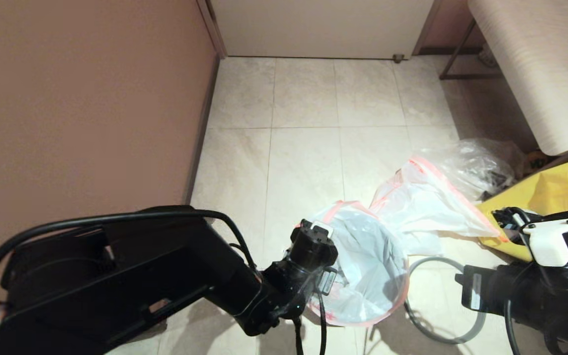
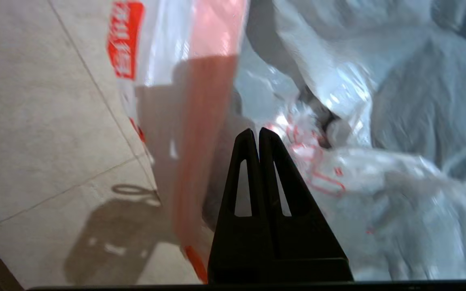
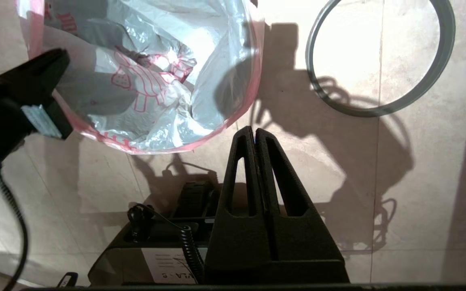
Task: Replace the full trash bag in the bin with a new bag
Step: Put the new garbage bag on the trash can
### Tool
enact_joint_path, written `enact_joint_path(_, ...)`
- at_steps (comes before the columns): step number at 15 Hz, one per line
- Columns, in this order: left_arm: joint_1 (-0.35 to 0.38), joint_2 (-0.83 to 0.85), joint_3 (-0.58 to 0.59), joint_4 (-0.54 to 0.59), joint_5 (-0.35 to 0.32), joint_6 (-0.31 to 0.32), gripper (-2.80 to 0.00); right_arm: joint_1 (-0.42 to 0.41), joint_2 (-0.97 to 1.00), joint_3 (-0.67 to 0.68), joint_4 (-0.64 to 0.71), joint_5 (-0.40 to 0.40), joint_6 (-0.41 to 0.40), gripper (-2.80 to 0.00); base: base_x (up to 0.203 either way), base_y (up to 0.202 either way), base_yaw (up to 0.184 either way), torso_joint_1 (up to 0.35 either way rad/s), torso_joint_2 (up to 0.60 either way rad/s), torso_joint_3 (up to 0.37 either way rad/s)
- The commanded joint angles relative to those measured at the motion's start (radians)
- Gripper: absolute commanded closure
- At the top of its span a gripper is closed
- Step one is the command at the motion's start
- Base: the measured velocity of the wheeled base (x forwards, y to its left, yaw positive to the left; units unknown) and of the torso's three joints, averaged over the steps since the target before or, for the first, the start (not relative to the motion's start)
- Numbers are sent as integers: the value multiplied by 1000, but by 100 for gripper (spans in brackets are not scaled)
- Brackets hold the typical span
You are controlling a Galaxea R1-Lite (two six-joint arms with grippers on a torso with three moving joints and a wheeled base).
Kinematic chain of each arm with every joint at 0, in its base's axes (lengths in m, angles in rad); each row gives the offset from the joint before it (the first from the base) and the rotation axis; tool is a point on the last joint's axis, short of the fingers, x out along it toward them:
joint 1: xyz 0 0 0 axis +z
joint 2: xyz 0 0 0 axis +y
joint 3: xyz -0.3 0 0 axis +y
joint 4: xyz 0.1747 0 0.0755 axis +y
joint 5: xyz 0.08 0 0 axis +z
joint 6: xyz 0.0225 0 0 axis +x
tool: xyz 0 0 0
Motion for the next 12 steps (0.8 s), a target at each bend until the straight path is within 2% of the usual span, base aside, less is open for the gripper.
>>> enact_joint_path(1, 0, 67, -29, -46, 42, 2, 0, -5, -23, 6, -1, 0, 3, 0, 0, 0, 0, 0, 0, 0)
enact_joint_path(3, 4, 98, -71, -124, 104, 7, 0, -6, -28, 7, -3, 0, 4, 0, 0, 0, 0, 0, 0, 0)
enact_joint_path(5, 19, 111, -79, -170, 117, 22, 0, -11, -39, 10, -4, 0, 4, 0, 0, 0, 0, 0, 0, 0)
enact_joint_path(7, 45, 100, -94, -173, 147, 28, 0, -14, -39, 16, -4, 1, 4, 0, 0, 0, 0, 0, 0, 0)
enact_joint_path(12, 77, 57, -98, -172, 154, 33, 0, -14, -39, 19, -6, 3, 4, 0, 0, 0, 0, 0, 0, 0)
